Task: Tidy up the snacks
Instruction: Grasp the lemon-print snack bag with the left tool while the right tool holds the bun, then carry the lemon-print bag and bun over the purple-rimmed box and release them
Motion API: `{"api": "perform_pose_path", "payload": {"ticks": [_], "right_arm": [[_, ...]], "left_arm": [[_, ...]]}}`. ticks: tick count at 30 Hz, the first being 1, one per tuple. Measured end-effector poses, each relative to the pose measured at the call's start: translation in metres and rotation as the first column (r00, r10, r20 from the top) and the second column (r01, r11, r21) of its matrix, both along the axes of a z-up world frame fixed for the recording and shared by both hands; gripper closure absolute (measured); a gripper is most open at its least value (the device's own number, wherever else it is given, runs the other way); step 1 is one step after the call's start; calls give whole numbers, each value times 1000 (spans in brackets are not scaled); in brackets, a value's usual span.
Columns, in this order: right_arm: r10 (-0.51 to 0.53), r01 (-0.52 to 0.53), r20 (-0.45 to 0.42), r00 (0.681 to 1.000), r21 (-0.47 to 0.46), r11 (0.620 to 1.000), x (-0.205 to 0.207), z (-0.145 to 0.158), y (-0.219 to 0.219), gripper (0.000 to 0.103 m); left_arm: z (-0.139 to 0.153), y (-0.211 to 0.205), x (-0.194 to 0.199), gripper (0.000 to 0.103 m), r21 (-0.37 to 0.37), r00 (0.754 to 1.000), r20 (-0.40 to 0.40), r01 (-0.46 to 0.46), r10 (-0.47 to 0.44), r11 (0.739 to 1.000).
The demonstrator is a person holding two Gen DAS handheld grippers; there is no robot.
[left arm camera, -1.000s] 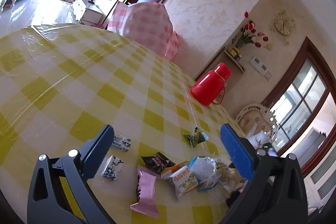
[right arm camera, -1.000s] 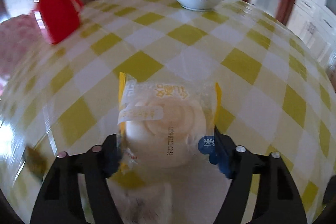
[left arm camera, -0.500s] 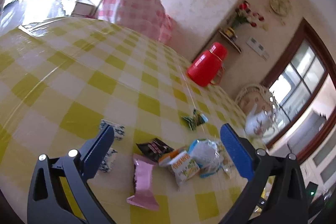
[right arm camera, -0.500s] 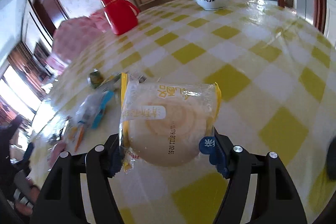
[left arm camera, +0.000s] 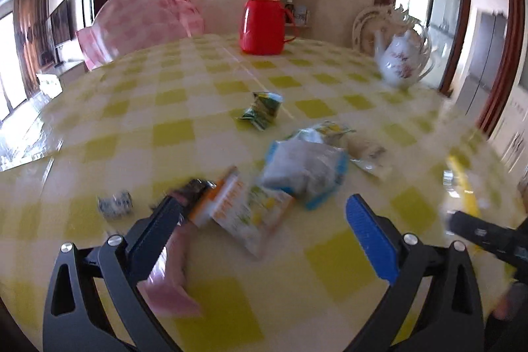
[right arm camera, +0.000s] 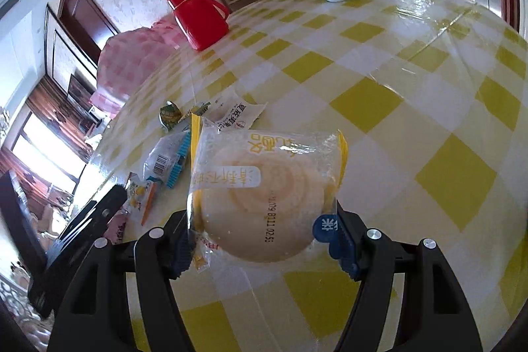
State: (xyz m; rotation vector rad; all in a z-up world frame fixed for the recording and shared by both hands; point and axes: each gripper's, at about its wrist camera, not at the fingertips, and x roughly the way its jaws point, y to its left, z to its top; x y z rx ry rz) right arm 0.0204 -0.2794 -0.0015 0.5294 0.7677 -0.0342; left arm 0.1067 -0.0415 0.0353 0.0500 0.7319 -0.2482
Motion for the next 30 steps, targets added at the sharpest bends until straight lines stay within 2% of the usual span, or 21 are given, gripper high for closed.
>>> {"api": "perform_pose_path", "payload": {"ticks": [2, 4, 8, 9, 11, 14, 16, 20, 25, 30], "right_arm": [[-7, 7, 5, 1000, 20, 1000, -2, 1, -3, 35], [-9, 9, 9, 1000, 31, 999, -4, 3, -4, 35], [8, -8, 11, 1000, 51, 999, -5, 5, -3, 35], [13, -14, 13, 1000, 51, 999, -6, 5, -1, 35], [22, -23, 20, 1000, 48, 999, -6, 8, 1, 35], [28, -29, 27, 999, 41, 999, -7, 10, 3, 35], [28, -29, 28, 999, 37, 999, -7, 10, 4, 35], [35, -36, 38, 999, 28, 999, -8, 12, 5, 35], [34, -35, 38, 999, 25, 999, -7, 11, 5, 35], [42, -42, 38, 998, 21, 999, -6, 10, 5, 35]], "left_arm": [[-8, 0, 16, 2, 47, 998, -62, 35, -32, 998], [-21, -3, 28, 2, 136, 994, -98, 57, -44, 989], [-28, -13, 31, 3, 195, 988, -90, 139, -124, 971], [-29, -16, 30, 9, 206, 987, -85, 151, -136, 967], [-34, -20, 29, 49, 231, 981, -101, 183, -163, 956], [-30, -14, 24, 66, 192, 977, -88, 210, -196, 959], [-26, -10, 17, 67, 187, 979, -65, 201, -192, 962], [-15, -5, 3, 67, 120, 979, -36, 204, -201, 972], [-2, -17, -13, 67, 72, 974, 10, 224, -226, 972], [-5, -32, -31, 67, 100, 970, 16, 242, -244, 965]]}}
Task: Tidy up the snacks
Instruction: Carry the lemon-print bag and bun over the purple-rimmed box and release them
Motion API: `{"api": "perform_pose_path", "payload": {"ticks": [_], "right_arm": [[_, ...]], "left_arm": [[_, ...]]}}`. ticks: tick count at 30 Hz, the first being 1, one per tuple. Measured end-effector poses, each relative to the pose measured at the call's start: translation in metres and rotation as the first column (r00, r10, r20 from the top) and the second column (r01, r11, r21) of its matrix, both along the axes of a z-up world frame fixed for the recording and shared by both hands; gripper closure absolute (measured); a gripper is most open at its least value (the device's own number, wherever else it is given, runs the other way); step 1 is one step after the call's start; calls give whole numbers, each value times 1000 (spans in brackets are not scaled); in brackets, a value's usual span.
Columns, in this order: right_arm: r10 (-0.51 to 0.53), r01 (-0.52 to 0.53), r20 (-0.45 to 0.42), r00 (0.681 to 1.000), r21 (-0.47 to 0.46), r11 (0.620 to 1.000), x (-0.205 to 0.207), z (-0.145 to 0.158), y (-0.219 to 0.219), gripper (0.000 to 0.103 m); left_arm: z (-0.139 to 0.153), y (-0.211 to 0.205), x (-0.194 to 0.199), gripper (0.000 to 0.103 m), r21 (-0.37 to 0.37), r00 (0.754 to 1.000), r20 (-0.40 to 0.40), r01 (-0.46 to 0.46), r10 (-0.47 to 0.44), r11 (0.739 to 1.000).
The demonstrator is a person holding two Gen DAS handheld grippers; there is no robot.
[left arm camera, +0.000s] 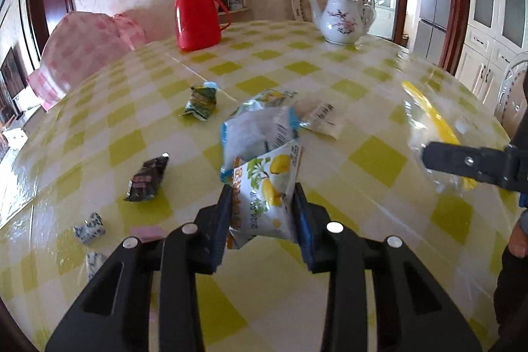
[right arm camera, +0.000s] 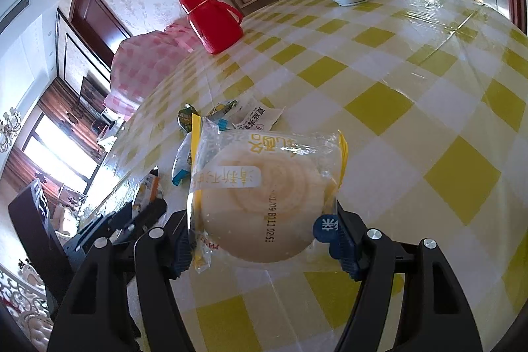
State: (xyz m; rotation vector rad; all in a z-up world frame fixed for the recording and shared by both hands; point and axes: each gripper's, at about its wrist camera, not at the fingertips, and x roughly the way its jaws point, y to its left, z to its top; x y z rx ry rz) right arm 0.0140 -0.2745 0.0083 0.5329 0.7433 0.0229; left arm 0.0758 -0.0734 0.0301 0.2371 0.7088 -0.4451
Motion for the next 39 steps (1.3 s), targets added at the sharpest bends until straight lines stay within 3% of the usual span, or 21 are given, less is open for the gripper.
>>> {"api": "perform_pose_path", "payload": {"ticks": [4, 27, 39], "right_arm": [[8, -8, -1, 1000, -5, 1000, 2, -3, 2, 35], [89, -89, 40, 995, -14, 996, -18, -8, 35, 35], [156, -163, 79, 985, 88, 983, -48, -9, 49, 35]], "left_arm": [[-1, -2, -11, 67, 3, 1000, 8, -7, 7, 1000], [10, 52, -64, 66, -193, 984, -8, -179, 181, 965], [19, 76, -93, 64, -290, 973, -6, -223, 231, 931]]}}
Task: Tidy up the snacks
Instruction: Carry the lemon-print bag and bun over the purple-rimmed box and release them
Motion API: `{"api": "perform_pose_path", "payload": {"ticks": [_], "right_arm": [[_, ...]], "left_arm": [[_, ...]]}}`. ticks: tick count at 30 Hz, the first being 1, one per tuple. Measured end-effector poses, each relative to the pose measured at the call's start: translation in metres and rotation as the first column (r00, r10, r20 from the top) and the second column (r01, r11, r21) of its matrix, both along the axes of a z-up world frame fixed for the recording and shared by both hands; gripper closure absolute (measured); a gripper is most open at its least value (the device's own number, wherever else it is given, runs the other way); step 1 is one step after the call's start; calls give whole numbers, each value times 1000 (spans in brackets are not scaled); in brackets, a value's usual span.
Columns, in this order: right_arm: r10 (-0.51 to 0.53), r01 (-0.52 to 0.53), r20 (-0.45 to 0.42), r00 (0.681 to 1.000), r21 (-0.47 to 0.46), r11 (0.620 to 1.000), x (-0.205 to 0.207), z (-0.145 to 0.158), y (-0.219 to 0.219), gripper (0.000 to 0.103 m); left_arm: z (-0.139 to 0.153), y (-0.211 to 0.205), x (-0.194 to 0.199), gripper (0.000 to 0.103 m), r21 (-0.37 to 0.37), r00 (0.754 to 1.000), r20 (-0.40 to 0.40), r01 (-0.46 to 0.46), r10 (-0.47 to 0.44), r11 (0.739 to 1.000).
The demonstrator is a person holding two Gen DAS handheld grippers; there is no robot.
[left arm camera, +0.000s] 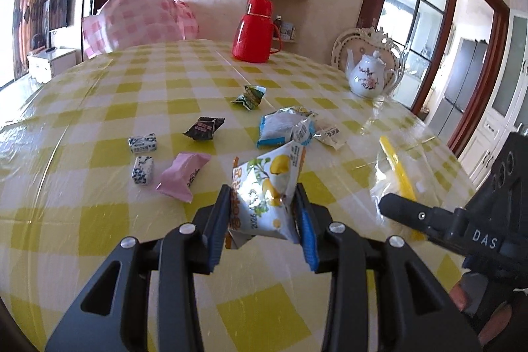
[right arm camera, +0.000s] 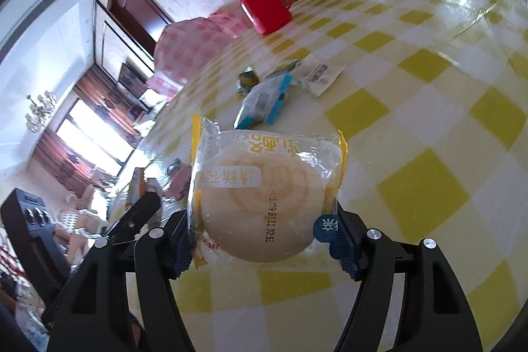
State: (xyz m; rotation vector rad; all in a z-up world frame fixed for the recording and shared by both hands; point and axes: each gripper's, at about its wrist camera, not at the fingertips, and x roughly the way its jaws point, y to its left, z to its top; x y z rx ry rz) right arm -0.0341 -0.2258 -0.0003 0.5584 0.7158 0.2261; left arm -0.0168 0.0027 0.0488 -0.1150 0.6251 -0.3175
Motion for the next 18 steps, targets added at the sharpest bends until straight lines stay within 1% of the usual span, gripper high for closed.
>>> {"api": "perform_pose_path", "payload": {"ticks": [4, 7, 12, 18], "right_arm": [[16, -17, 29, 999, 41, 999, -17, 5, 4, 35], [48, -50, 36, 998, 63, 997, -29, 7, 12, 35], [99, -102, 53, 994, 59, 993, -50, 12, 31, 35], [174, -177, 72, 982, 26, 984, -72, 20, 64, 35]], "left_arm": [[4, 14, -16, 64, -24, 999, 8, -34, 34, 999], [6, 22, -29, 64, -21, 999, 8, -43, 43, 999], [8, 42, -57, 64, -5, 997, -11, -82, 82, 997], [17, 69, -86, 63, 48, 989, -11, -150, 151, 988]]}}
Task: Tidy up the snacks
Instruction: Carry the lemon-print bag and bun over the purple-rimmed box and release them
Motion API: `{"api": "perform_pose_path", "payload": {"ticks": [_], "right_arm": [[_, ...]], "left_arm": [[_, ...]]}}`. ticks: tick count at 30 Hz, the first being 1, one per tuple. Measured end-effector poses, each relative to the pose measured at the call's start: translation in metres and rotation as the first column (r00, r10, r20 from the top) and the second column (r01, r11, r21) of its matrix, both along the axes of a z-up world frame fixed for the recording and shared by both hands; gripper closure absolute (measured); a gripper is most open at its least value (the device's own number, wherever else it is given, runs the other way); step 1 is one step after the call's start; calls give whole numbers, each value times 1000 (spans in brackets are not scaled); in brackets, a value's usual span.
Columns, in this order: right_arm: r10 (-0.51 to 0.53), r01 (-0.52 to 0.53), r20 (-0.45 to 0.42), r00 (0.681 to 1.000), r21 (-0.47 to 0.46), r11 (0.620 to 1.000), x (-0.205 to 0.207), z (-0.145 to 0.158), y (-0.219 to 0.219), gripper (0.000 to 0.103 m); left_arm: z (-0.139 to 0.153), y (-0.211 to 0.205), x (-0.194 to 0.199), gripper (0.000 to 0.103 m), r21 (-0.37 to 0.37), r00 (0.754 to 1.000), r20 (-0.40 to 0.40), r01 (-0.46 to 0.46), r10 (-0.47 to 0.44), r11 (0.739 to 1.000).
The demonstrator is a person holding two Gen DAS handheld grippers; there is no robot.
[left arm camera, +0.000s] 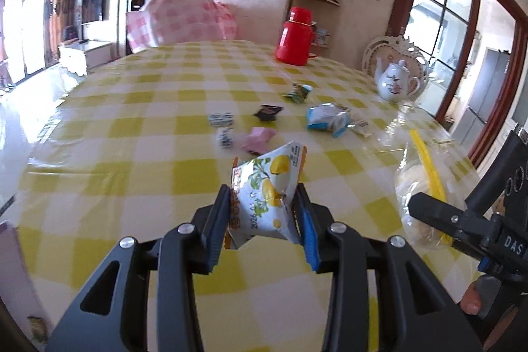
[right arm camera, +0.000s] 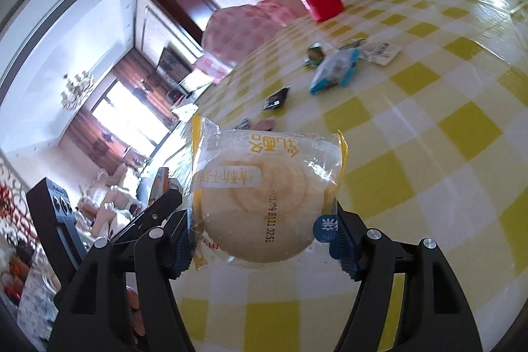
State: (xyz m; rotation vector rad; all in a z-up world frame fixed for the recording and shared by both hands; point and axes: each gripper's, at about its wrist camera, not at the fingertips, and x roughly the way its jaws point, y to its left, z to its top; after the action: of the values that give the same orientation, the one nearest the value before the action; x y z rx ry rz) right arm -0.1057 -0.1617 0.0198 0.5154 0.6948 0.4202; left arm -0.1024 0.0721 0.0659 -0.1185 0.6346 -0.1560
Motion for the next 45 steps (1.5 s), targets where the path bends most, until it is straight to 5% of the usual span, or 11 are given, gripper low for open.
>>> {"api": "perform_pose_path", "payload": {"ticks": [11, 19, 25, 40, 43, 45], "right_arm": [[146, -144, 31, 989, -63, 988, -29, 8, 60, 35], [333, -322, 51, 942, -152, 934, -58, 6, 132, 35], [470, -442, 64, 881, -247, 862, -87, 5, 191, 35], [752, -624, 56, 657, -518, 585, -173, -16, 311, 35], [790, -646, 42, 611, -551, 529, -187, -22, 329, 35], [810, -660, 31, 586, -562, 499, -193, -26, 339, 32]], "left_arm": [[6, 68, -60, 63, 47, 995, 12, -101, 100, 994], [3, 127, -99, 63, 78, 982, 2, -190, 190, 979], [4, 161, -114, 62, 153, 969, -1, -246, 249, 957], [3, 255, -136, 62, 269, 887, -22, -439, 461, 857], [0, 262, -138, 51, 298, 877, -37, -448, 479, 843], [-1, 266, -139, 32, 320, 864, -40, -464, 501, 826]]}}
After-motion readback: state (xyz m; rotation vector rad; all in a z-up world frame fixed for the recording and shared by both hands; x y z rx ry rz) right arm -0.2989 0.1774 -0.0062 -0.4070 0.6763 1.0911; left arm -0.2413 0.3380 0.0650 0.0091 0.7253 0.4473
